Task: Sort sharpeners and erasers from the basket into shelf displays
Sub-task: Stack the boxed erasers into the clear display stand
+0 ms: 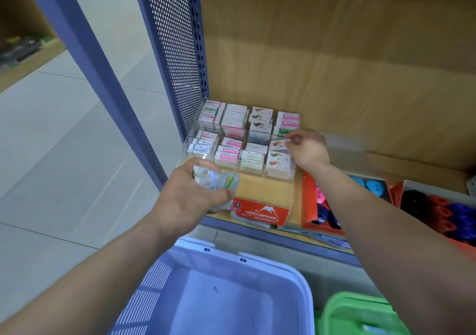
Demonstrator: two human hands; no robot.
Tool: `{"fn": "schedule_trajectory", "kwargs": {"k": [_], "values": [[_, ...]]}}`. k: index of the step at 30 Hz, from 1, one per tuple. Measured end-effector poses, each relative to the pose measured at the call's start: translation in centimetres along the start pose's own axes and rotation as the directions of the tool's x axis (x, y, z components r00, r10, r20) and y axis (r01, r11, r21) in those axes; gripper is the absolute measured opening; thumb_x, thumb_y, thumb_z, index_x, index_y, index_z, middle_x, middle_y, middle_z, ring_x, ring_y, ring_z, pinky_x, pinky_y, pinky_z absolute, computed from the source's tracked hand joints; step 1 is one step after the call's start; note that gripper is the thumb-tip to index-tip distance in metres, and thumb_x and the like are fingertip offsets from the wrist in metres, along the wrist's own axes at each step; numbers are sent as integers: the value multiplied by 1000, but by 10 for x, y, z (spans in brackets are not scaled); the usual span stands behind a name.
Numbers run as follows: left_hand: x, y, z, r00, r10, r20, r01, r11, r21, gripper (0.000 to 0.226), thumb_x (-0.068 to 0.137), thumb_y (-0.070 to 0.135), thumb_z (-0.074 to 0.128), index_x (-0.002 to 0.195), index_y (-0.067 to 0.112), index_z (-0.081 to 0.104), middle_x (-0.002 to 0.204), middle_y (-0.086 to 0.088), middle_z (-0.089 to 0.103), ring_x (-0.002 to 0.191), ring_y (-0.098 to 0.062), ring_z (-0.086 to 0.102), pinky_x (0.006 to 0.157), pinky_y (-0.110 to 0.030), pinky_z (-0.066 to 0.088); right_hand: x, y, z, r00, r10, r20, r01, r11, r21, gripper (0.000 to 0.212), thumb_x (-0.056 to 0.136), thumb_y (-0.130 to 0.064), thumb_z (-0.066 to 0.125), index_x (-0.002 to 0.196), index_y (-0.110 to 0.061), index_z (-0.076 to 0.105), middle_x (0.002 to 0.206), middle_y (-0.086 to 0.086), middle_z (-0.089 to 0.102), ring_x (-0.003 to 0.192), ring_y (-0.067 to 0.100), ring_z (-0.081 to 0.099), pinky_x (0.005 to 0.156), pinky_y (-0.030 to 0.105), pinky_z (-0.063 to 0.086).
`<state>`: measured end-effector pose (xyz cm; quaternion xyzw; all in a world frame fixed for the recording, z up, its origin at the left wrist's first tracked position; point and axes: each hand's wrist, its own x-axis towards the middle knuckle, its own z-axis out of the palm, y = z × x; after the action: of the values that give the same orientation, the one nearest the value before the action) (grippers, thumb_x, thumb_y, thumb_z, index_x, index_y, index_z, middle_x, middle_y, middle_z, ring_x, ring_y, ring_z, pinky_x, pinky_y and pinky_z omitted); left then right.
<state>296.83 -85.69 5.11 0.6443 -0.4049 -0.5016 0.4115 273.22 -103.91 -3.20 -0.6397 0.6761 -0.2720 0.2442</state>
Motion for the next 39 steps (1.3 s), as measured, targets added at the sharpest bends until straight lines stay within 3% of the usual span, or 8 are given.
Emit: {"fn": "schedule_trajectory", "kwargs": {"k": [5,10,12,16,19,23,35,39], "values": [[4,8,6,999,-34,20,36,994,-104,34,76,-3,82,101,11,63,79,-10,69,53,-16,68,43,-20,48,6,7,8,979,-204,27,201,925,-322,20,99,-26,57,107,-20,74,95,4,73,85,25,66,71,30,53],[3,12,9,998,-59,28,63,986,-152,36,76,1,83,106,13,68,92,-11,77,76,-27,76,57,-33,61,4,11,15,976,-215,33,205,860,-467,19,98,-20,55,106,-18,72,99,10,70,88,30,62,71,33,51],[1,12,8,997,-66,37,71,985,-155,39,76,1,83,110,12,67,97,-11,77,81,-30,76,64,-37,63,1,9,12,976,-217,-7,197,899,-392,19,96,-19,59,110,-15,72,102,11,70,93,31,64,75,34,53],[-6,14,4,997,-67,44,73,985,-158,41,78,1,81,113,11,64,99,-13,76,74,-25,76,47,-23,52,-32,-8,-5,975,-214,-64,207,973,-103,13,92,-23,67,103,-18,74,97,-4,72,90,13,67,80,35,57],[-8,14,2,998,-65,27,68,985,-161,42,77,2,83,114,11,64,95,-10,76,77,-27,76,54,-29,58,-85,-40,-23,967,-221,124,187,953,238,10,96,-22,66,99,-23,75,87,-12,73,77,0,65,70,25,56],[-12,13,4,997,-45,57,53,988,-146,39,75,1,83,107,13,64,91,-8,77,79,-26,76,69,-40,63,-142,-83,-41,890,-267,371,-12,798,602,19,101,-15,57,113,-20,71,93,4,73,71,16,64,62,32,52],[-26,20,-1,997,-29,73,44,976,-213,39,77,1,82,111,10,65,72,-2,71,63,-16,68,60,-32,61,-160,-91,-53,871,-174,460,-293,569,769,16,94,1,63,109,-4,60,93,24,67,74,26,73,67,29,61],[-25,16,-2,998,-21,56,28,991,-132,36,77,-1,82,106,12,65,70,-1,71,63,-16,68,69,-40,61,-158,-82,-52,873,-191,450,-214,679,703,23,93,-3,67,112,-15,71,91,15,72,80,24,72,73,33,62]]}}
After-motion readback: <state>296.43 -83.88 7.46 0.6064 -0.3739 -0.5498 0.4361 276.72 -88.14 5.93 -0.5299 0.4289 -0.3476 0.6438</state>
